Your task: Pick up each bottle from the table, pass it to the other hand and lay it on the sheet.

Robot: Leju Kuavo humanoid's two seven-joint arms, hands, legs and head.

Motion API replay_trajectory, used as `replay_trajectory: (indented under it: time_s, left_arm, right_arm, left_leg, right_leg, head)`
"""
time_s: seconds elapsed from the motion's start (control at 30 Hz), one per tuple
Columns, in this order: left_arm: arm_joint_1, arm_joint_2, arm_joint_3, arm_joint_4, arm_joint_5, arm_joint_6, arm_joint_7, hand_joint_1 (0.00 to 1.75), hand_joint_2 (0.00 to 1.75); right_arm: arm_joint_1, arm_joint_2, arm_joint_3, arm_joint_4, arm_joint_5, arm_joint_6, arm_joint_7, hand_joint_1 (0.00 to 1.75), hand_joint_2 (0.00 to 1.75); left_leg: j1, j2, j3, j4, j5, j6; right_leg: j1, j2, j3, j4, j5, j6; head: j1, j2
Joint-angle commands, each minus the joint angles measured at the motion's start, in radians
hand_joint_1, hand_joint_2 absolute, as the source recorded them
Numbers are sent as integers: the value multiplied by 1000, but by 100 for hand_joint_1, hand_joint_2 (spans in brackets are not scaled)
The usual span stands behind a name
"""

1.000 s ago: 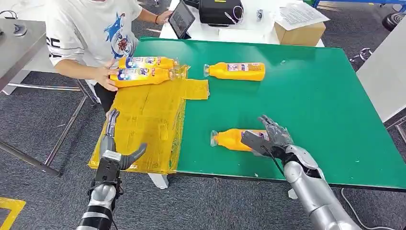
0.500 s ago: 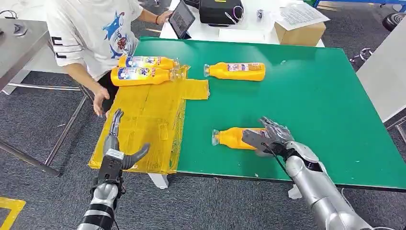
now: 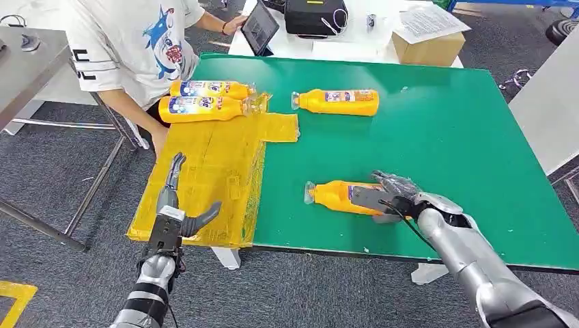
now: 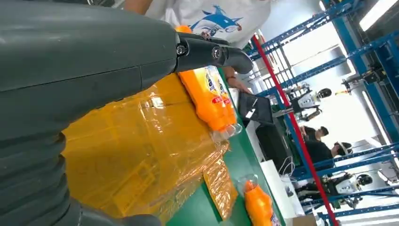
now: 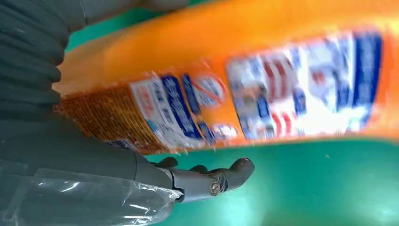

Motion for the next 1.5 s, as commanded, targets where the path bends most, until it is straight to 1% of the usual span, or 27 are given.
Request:
replay_trajectory:
  time_s: [0.03, 0.1, 0.13, 0.23, 0.27, 0.3, 0.33, 0.37, 0.4, 0.43, 0.47, 0.5, 0.53, 0.57, 0.6, 0.63, 0.67, 0.7, 0.73, 0.77, 0.8, 0.87, 0.97, 1.03, 1.07, 1.47, 1.5]
  left_arm:
    - [-53, -3, -21, 101, 9, -6, 3, 0, 175]
    - [-53, -4, -26, 103, 8, -11, 3, 0, 175]
    - [-53, -6, -27, 104, 9, -13, 3, 0, 175]
    - [-52, -6, -27, 104, 9, -13, 3, 0, 175]
    - [-51, -5, -30, 103, 7, -16, 3, 0, 175]
    - [-47, -8, -32, 97, 9, -22, 4, 0, 175]
    - [-41, -10, -33, 88, 10, -27, 5, 0, 175]
    - [-31, -15, -34, 72, 13, -35, 12, 0, 175]
    - [-25, -18, -36, 61, 15, -39, 16, 0, 175]
    - [-7, -23, -43, 29, 19, -56, 30, 0, 175]
    - [0, -25, -46, 16, 20, -61, 37, 0, 175]
    - [11, -30, -49, -4, 28, -75, 45, 0, 175]
    - [25, -33, -57, -29, 38, -95, 59, 0, 175]
    - [39, -38, -64, -52, 68, -135, 79, 0, 175]
    - [52, -39, -79, -74, 84, -158, 91, 0, 175]
    - [64, -40, -97, -94, 116, -200, 110, 0, 175]
    - [73, -39, -115, -112, 155, -241, 124, 0, 175]
    - [80, -39, -128, -125, 188, -274, 138, 0, 175]
    - [87, -36, -142, -141, 235, -316, 154, 0, 175]
    - [86, -39, -145, -143, 234, -316, 154, 0, 175]
    - [90, -37, -149, -148, 237, -317, 155, 0, 175]
    - [91, -36, -149, -148, 237, -317, 155, 0, 175]
    - [89, -29, -153, -147, 245, -317, 159, 0, 175]
    - [89, -29, -153, -147, 245, -317, 159, 0, 175]
    - [89, -29, -153, -147, 245, -317, 159, 0, 175]
    - [89, -29, -153, -147, 245, -317, 159, 0, 175]
    - [89, -25, -163, -151, 270, -336, 162, 0, 175]
  right_arm:
    - [4, -52, 130, 47, -3, 9, 3, 175, 175]
    - [25, -58, 133, 25, -5, -9, 2, 175, 175]
    - [36, -56, 132, 19, -8, -20, 3, 175, 175]
    - [38, -56, 132, 19, -8, -22, 4, 175, 175]
    - [42, -57, 132, 7, -8, -39, 3, 175, 175]
    - [63, -41, 99, -8, -23, -91, -5, 175, 175]
    - [80, -27, 79, -19, -25, -125, -2, 175, 175]
    - [110, -1, 36, -44, -23, -191, -5, 175, 175]
    - [128, 20, 18, -58, -23, -219, -2, 175, 175]
    - [172, 66, -56, -114, -20, -297, -23, 175, 175]
    - [187, 84, -76, -141, -15, -309, -19, 175, 175]
    - [223, 130, -147, -191, -26, -380, -54, 175, 175]
    - [248, 165, -186, -245, -10, -423, -59, 175, 175]
    - [277, 213, -246, -300, -10, -504, -104, 175, 175]
    - [297, 247, -283, -349, -11, -535, -127, 175, 175]
    - [321, 277, -314, -410, -23, -582, -164, 175, 175]
    - [347, 319, -362, -466, -71, -650, -236, 175, 175]
    - [361, 331, -370, -498, -77, -663, -253, 175, 175]
    - [382, 357, -401, -541, -124, -702, -306, 175, 175]
    - [385, 359, -400, -543, -124, -702, -306, 175, 175]
    - [390, 358, -400, -555, -123, -702, -305, 175, 175]
    - [392, 355, -402, -555, -123, -702, -305, 175, 175]
    - [389, 354, -409, -544, -131, -700, -311, 175, 175]
    - [389, 354, -409, -544, -131, -700, -311, 175, 175]
    - [389, 354, -409, -544, -131, -700, -311, 175, 175]
    - [389, 354, -409, -544, -131, -700, -311, 175, 175]
    - [393, 366, -422, -546, -148, -712, -339, 175, 175]
  left_leg:
    - [1, -2, 3, -1, 0, -1]
    - [2, -2, 5, -1, -1, -2]
    - [1, -2, 3, -1, 0, -1]
    - [2, -3, 6, -1, -1, -2]
    - [2, -3, 6, -1, -1, -2]
    - [1, -1, 4, -1, 0, -1]
    - [2, -2, 6, -1, -1, -2]
    - [3, -1, 7, -2, -1, -2]
    - [2, -1, 5, -1, 0, -2]
    - [2, -1, 7, -2, -1, -2]
    - [3, 2, 6, -2, -1, -2]
    - [3, 2, 8, -2, -1, -3]
    - [2, 3, 6, -2, -1, -2]
    - [3, 3, 7, -1, -2, -2]
    - [2, 5, 4, -1, -2, -2]
    - [2, 6, 5, -1, -2, -3]
    - [2, 4, 3, -1, -1, -2]
    - [2, 5, 4, 0, -3, -3]
    - [2, 6, 2, 0, -2, -3]
    - [2, 3, 0, 0, -1, -2]
    - [3, 2, 2, 0, -3, -3]
    - [3, 0, 1, 0, -2, -1]
    - [3, 1, 2, 0, -2, -2]
    - [2, 0, 0, -1, -1, -1]
    - [2, 1, 2, 0, -2, -2]
    - [1, 1, 0, -1, -1, -1]
    - [1, 1, 2, -1, -2, -2]
  right_leg:
    - [1, -1, 4, -1, -1, -2]
    - [2, -1, 6, -2, -1, -2]
    - [1, -2, 4, -1, -1, -1]
    - [2, -2, 7, -3, -1, -2]
    - [2, -2, 7, -3, -1, -2]
    - [1, -1, 4, -2, 0, -1]
    - [2, -1, 7, -2, -1, -2]
    - [2, 0, 7, -3, -1, -2]
    - [2, -1, 5, -2, 0, -2]
    - [2, 0, 7, -3, -1, -2]
    - [3, 2, 6, -3, 0, -2]
    - [3, 3, 8, -4, 0, -3]
    - [2, 4, 6, -2, 0, -2]
    - [3, 4, 7, -2, 0, -3]
    - [2, 6, 3, -1, 0, -2]
    - [3, 6, 4, 0, 0, -3]
    - [2, 4, 2, 0, 0, -2]
    - [2, 6, 2, 1, -1, -3]
    - [2, 6, 0, 1, -1, -3]
    - [2, 3, -1, 1, -1, -2]
    - [3, 3, 1, 1, -3, -3]
    - [2, 1, 0, 0, -2, -2]
    - [2, 2, 2, 0, -2, -2]
    - [1, 1, 0, 0, -1, -2]
    - [2, 2, 3, 0, -2, -3]
    - [1, 1, 0, 0, -1, -1]
    - [1, 2, 2, 0, -1, -2]
  head:
    - [0, 0]
    - [0, 0]
    - [0, 0]
    - [0, 0]
    - [0, 0]
    - [0, 0]
    - [0, 0]
    - [0, 0]
    - [0, 0]
    - [0, 0]
    - [0, 0]
    - [0, 0]
    - [0, 0]
    - [0, 0]
    - [0, 0]
    - [0, 0]
    - [0, 0]
    - [0, 0]
    - [0, 0]
    - [-1, 0]
    - [0, 0]
    - [0, 0]
    - [0, 0]
    - [0, 0]
    - [0, 0]
    - [0, 0]
    - [0, 0]
